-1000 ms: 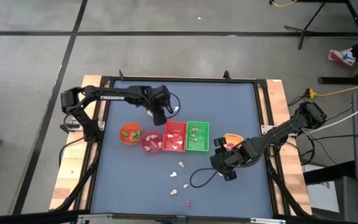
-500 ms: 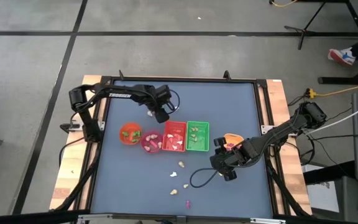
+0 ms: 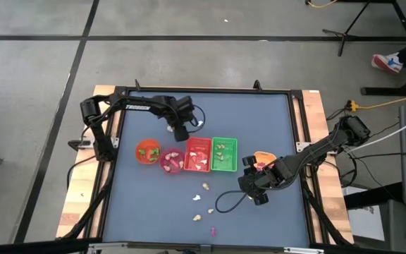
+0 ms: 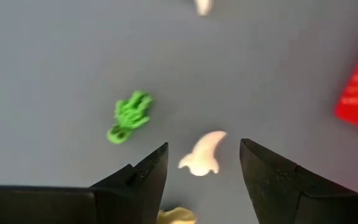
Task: Sort Halloween decoration
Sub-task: Put the white ghost toy into the red bin
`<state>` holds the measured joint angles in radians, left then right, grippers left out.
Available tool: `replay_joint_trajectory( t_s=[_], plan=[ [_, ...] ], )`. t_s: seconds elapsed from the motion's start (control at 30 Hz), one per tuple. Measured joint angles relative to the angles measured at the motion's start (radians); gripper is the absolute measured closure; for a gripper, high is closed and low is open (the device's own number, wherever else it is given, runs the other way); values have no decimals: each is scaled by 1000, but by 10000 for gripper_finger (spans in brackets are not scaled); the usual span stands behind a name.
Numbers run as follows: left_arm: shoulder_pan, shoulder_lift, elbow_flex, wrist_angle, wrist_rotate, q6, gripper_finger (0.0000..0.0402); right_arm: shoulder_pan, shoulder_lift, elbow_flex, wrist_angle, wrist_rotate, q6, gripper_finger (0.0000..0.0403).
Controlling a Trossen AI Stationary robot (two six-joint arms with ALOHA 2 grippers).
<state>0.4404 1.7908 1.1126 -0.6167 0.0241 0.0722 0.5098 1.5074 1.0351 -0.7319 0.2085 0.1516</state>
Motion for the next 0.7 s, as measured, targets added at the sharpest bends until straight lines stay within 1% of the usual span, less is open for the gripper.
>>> replay_joint_trajectory(
  t_s=[0.13, 0.57, 0.7],
  plan=[
    [-1, 0, 0, 0, 6, 78, 219, 0, 0, 0, 0, 0, 0, 269],
    [0, 5, 0, 0, -8, 123, 219, 0, 0, 0, 2, 0, 0, 269],
    [0, 5, 0, -4, -36, 116, 219, 0, 0, 0, 2, 0, 0, 269]
  ],
)
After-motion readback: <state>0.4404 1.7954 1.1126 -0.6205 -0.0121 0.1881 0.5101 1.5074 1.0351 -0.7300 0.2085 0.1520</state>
